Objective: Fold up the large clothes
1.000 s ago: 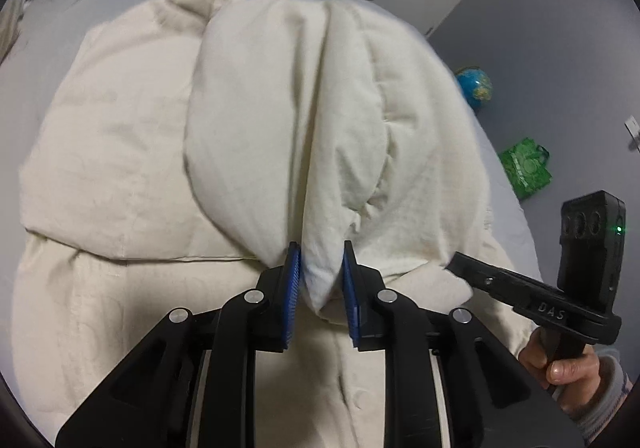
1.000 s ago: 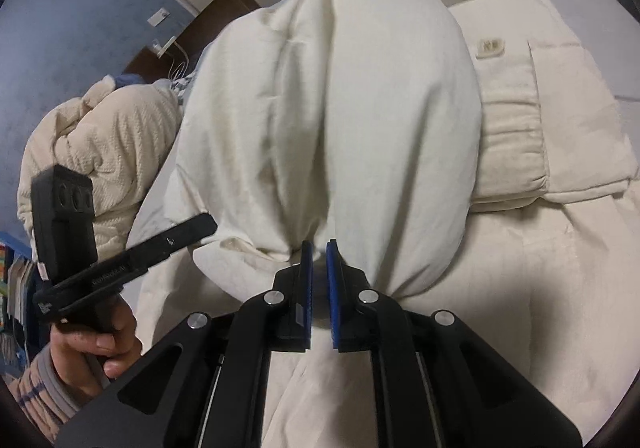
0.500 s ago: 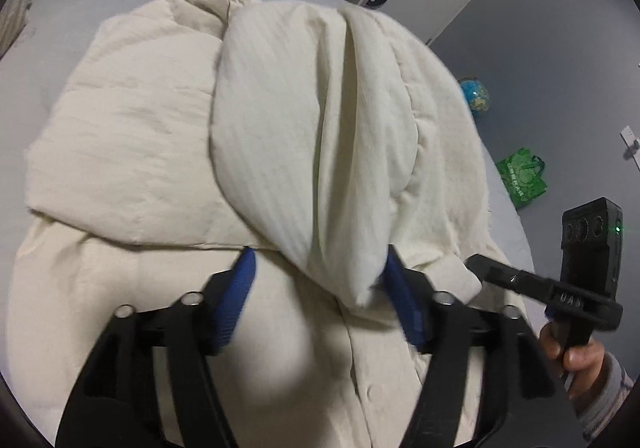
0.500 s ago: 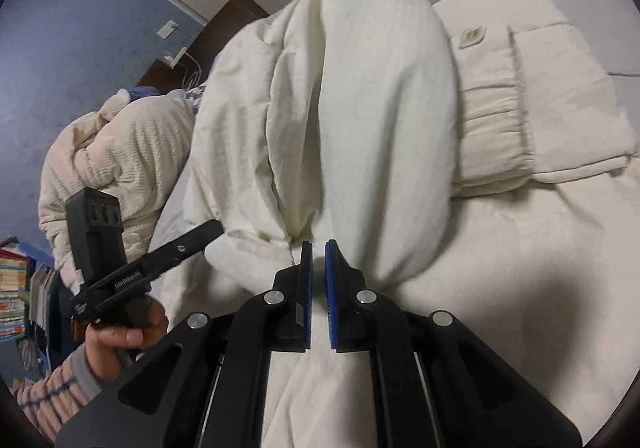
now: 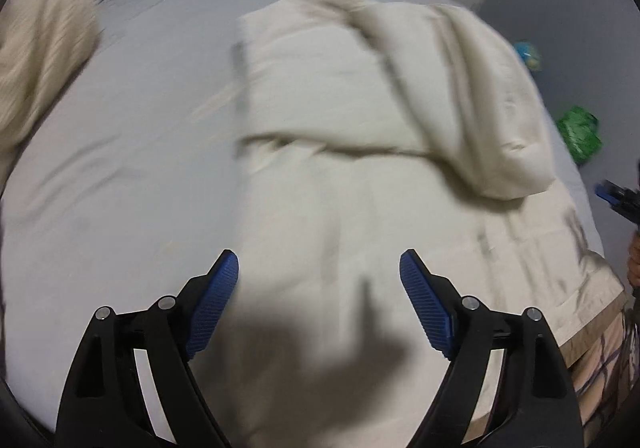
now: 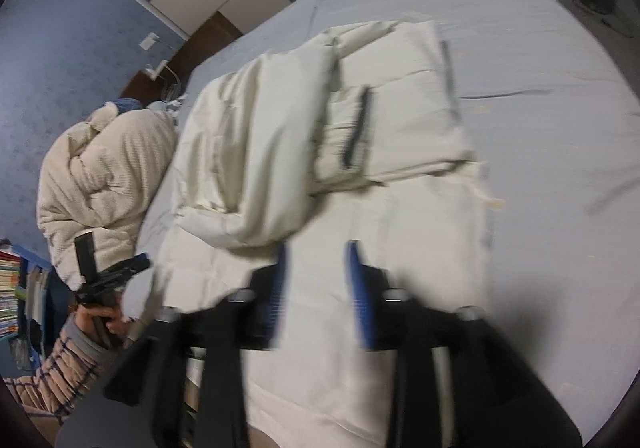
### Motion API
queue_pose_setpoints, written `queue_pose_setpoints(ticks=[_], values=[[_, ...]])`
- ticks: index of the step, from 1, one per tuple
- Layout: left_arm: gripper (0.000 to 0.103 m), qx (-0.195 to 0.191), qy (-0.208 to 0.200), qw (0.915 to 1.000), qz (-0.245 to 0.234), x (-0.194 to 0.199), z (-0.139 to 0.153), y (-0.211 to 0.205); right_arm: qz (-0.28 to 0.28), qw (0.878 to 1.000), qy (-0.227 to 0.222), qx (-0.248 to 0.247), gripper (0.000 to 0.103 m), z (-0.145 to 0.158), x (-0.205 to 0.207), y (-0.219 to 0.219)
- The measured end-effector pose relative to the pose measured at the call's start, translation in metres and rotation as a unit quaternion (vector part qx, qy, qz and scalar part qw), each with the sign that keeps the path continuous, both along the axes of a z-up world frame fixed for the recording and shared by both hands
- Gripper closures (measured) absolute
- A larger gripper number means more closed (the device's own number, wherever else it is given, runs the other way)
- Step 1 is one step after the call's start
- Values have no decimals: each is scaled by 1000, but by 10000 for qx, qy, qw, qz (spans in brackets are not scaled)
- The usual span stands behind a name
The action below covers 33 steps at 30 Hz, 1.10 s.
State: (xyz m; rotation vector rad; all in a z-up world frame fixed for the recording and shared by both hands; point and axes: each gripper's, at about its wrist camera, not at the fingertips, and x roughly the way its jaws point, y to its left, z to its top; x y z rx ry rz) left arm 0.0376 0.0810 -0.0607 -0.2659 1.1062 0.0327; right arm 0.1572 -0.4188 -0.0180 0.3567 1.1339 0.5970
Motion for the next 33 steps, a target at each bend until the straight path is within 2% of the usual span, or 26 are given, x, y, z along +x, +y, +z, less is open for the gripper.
queue_pose_setpoints(ticks=[4,9,15,19,24,29,31,33], values=[[18,-66,332,9986,403,-23,-4,30,-96,9995,47,-299,51,-1,-7,-27],[16,-393,627,9954,612,-38,-5,38,-368,9972,471,-438,46,-16,-9,-56],[16,-664,1114,9907,412,-40,-19,26,-454,9933,998,-362,43,-35,-11,-73],[16,-1054,1567,9819,138,-36,-37,15,-410,9883,1461,-138,41,-52,-14,-78],[15,-1276,1809,9751,-77,-33,-48,1,-70,9804,1961,176,41,-69,-19,-69],[15,-1279,1834,9743,-263,-33,-50,-17,339,9777,2068,-143,41,-79,-25,-50],[18,-1254,1827,9745,-356,-33,-48,-22,437,9781,2026,-201,41,-79,-26,-46],[22,-1277,1831,9740,-395,-35,-48,-25,539,9779,1937,-565,41,-79,-26,-43]])
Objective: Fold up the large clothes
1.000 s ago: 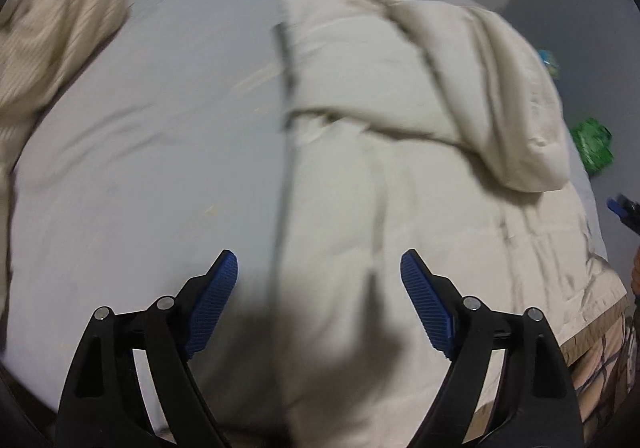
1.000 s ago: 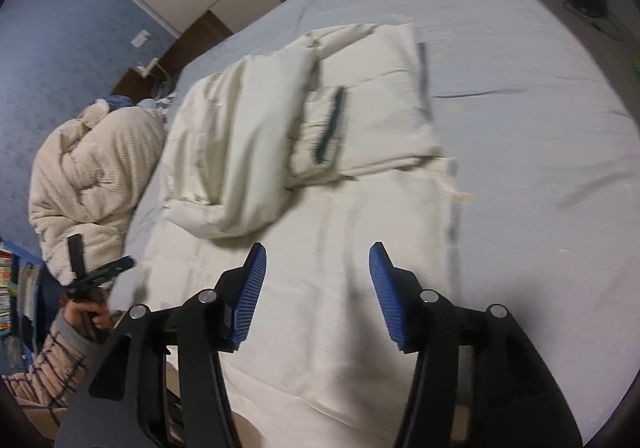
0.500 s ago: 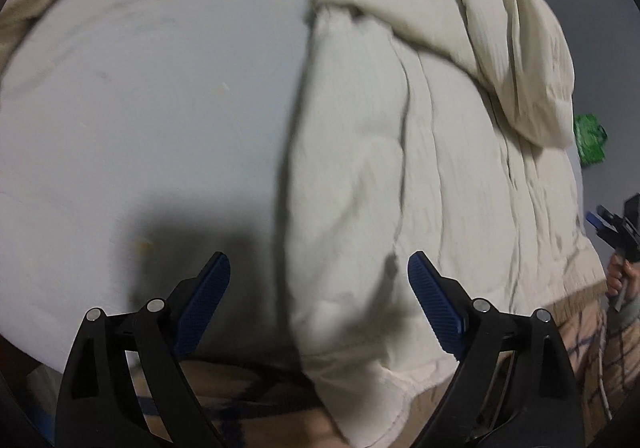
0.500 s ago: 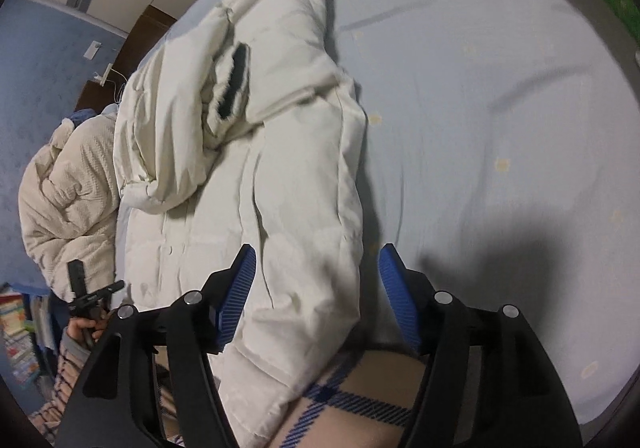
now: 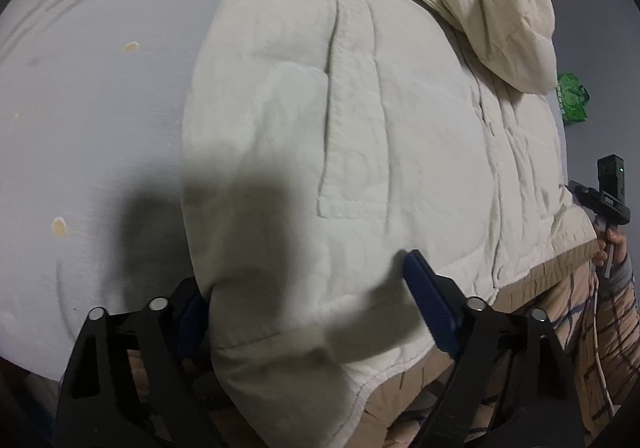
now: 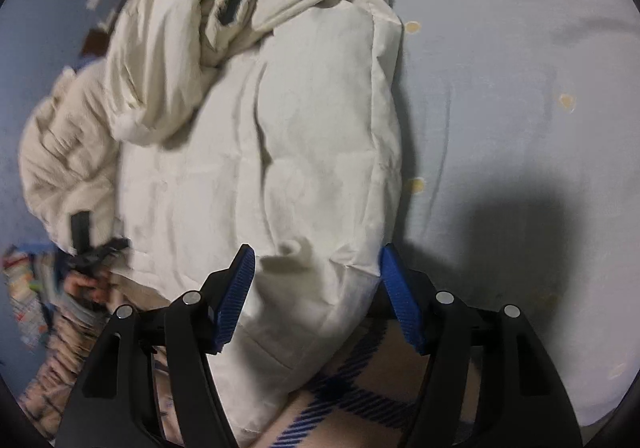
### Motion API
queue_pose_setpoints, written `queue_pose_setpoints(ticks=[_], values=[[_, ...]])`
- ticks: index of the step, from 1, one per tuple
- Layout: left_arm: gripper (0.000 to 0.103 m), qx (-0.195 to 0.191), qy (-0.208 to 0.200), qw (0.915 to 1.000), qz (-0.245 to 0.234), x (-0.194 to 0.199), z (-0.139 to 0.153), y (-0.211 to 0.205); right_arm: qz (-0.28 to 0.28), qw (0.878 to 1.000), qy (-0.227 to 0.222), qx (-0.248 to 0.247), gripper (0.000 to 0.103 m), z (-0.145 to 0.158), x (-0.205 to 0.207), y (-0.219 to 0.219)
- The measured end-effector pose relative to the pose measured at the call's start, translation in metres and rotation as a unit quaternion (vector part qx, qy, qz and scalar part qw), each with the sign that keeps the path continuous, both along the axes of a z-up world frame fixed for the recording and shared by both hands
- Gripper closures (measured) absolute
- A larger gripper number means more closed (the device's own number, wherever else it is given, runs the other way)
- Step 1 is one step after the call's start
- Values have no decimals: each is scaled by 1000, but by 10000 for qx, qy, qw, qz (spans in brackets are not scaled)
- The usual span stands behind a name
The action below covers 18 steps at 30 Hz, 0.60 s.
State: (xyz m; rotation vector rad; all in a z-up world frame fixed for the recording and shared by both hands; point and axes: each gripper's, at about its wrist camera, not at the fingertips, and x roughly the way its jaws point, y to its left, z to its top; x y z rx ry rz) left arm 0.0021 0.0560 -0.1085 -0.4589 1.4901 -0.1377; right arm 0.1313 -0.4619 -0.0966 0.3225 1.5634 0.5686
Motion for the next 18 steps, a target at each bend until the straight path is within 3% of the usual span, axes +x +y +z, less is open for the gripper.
queue_pose_setpoints(ticks=[4,9,11,13,16,18], values=[[25,-58,20,10000,-19,-4,-2,2,-70,9997,163,-141,41,-10,1,-12],[31,-49,33,9999,-90,-4,-3,-2,79,9966,649,510,41,-23,-1,-10],[53,-88,-69,9999,-78,-4,0,-3,187,9942,638,847,41,-19,-2,-1],[69,-240,-213,9995,-73,-6,6,-1,327,9907,481,1227,41,-8,-5,11],[75,-367,-274,9989,-59,-13,11,3,499,9848,376,1621,41,6,-12,22],[71,-504,-170,9986,-65,-18,9,3,788,9863,362,1404,41,10,-20,27]])
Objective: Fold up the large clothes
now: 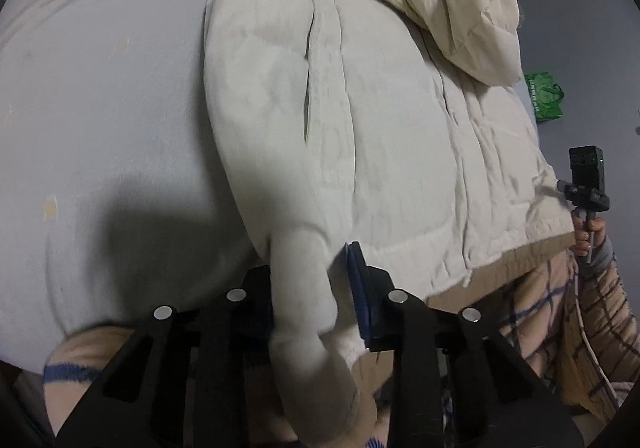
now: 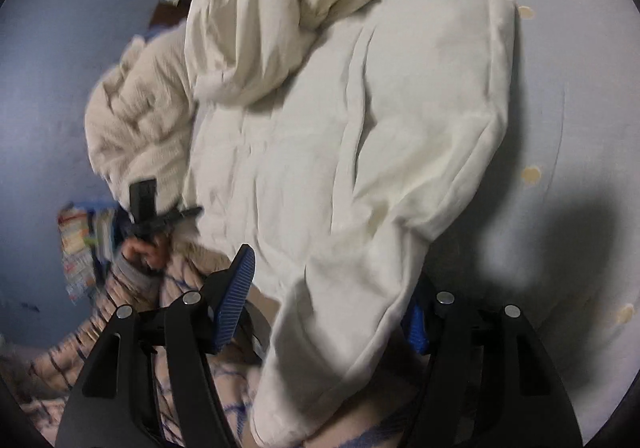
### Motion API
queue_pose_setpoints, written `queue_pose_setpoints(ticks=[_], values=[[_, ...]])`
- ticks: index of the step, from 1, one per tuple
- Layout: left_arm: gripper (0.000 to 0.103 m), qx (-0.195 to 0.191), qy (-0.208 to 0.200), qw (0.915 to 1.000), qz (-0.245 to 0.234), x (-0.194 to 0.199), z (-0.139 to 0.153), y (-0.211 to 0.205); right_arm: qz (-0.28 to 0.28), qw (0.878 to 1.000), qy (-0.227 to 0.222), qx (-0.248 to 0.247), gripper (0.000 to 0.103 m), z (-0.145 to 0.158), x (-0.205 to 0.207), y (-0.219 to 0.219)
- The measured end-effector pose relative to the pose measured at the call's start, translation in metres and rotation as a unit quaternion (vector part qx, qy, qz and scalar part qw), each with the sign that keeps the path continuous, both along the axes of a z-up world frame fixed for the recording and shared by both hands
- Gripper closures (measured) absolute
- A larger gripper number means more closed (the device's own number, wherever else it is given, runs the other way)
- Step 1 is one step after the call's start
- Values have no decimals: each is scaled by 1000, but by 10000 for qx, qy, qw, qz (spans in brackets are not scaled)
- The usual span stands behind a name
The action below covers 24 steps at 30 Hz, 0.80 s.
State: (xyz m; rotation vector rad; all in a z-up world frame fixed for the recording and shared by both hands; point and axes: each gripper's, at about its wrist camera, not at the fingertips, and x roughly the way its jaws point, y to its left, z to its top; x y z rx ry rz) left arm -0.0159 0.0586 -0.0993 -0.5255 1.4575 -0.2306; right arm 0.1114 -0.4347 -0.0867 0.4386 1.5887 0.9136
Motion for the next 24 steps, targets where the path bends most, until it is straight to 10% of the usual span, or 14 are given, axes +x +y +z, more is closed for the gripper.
queue_pose_setpoints(ticks=[4,11,24], values=[[71,-69,64,9999,-136,-8,-3,-5,412,9983,-310,-272,42,17,-14,4],[89,111,-285,9984,-478,-12,12,-19,530,9954,-802,21,84,44,-29,1],[93,-515,-1823,9808,-464,-1,98,-9,-823,9760,-1386,1461,89,97,-8,-27]])
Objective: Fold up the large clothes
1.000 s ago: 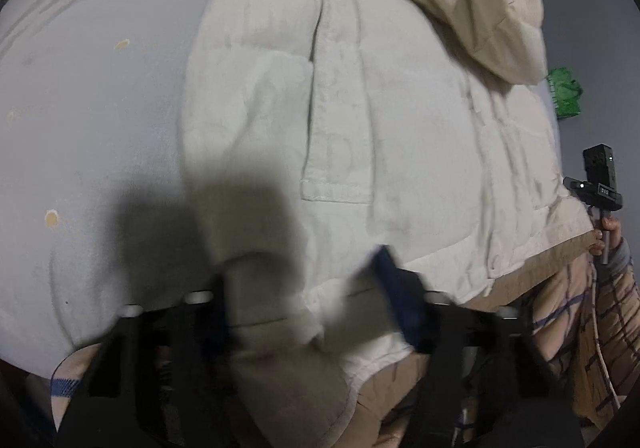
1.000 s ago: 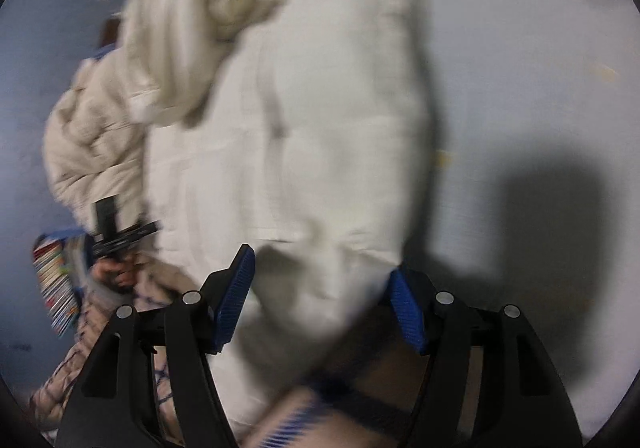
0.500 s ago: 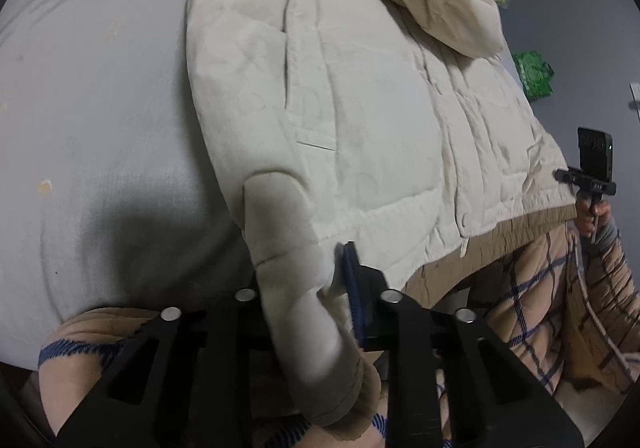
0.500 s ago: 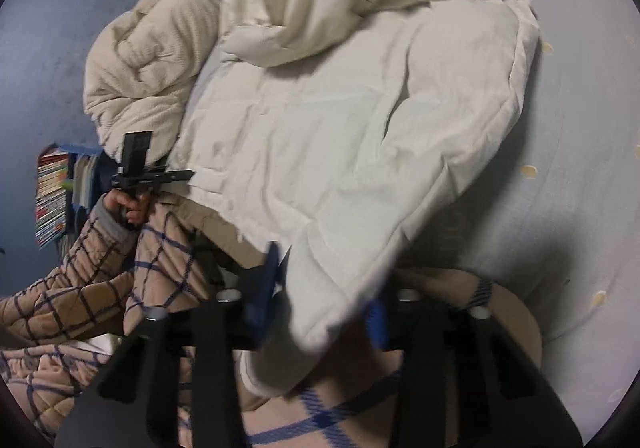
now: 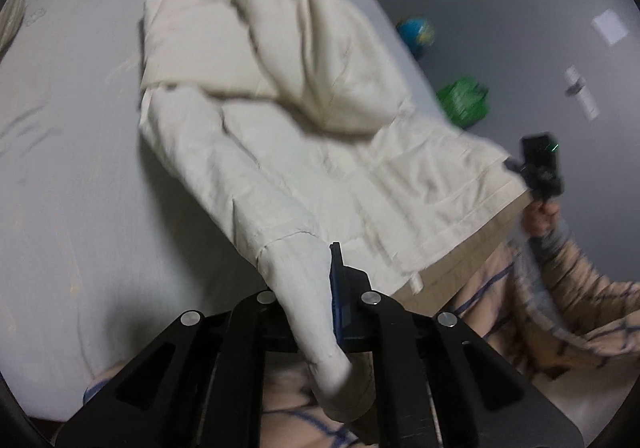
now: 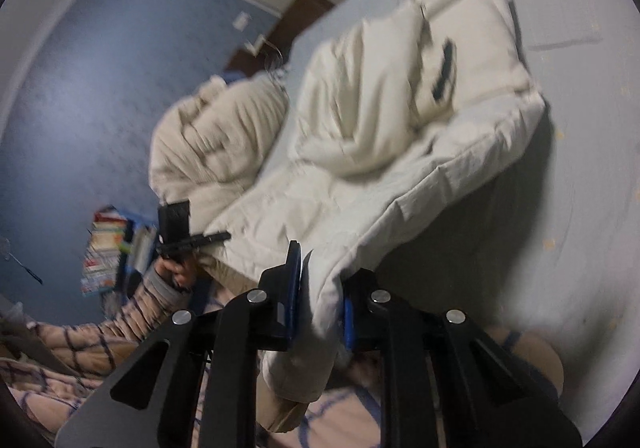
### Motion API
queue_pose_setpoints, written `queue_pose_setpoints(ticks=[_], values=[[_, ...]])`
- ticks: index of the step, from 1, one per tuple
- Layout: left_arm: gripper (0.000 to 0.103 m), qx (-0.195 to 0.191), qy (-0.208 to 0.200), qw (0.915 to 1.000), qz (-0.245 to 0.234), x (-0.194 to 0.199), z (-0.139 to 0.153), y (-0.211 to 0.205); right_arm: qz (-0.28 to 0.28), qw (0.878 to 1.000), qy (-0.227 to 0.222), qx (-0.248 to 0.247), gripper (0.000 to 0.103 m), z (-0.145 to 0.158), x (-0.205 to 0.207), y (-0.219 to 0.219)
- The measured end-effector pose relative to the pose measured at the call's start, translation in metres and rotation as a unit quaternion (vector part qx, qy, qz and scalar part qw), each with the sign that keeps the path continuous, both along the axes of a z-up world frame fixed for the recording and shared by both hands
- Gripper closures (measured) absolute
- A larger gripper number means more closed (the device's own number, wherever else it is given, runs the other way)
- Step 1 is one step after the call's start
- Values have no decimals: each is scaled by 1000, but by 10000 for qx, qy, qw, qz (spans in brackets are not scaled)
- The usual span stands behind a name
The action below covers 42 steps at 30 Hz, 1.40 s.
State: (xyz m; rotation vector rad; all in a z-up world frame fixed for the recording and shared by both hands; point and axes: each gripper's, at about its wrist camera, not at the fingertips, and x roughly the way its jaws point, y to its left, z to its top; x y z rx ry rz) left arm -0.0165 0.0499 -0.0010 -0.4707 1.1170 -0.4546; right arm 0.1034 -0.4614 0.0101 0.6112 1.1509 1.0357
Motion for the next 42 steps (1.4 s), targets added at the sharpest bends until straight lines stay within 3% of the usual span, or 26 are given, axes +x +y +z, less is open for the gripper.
queue_pose_setpoints(ticks=[6,12,17,25,31,42], values=[[93,-825,-490,9940,522,27,29,25,-567,9951,-76,806,89,14,36,-3],[94,-902,-835,9892,804,62,55,41,-1194,9833,-111,1366,89,25,82,-10],[93,-941,-903,9860,1041,95,61,59,-1843,9670,208,1746,89,10,124,-18],[93,-1198,-561,9776,1639,169,43,91,-2644,9453,863,1707,89,-23,191,-10],[92,-1039,-234,9766,1869,235,32,104,-3041,9334,1283,1408,89,-46,241,4],[89,-832,720,9662,2333,322,-45,121,-3709,9005,2113,830,89,-129,303,31]])
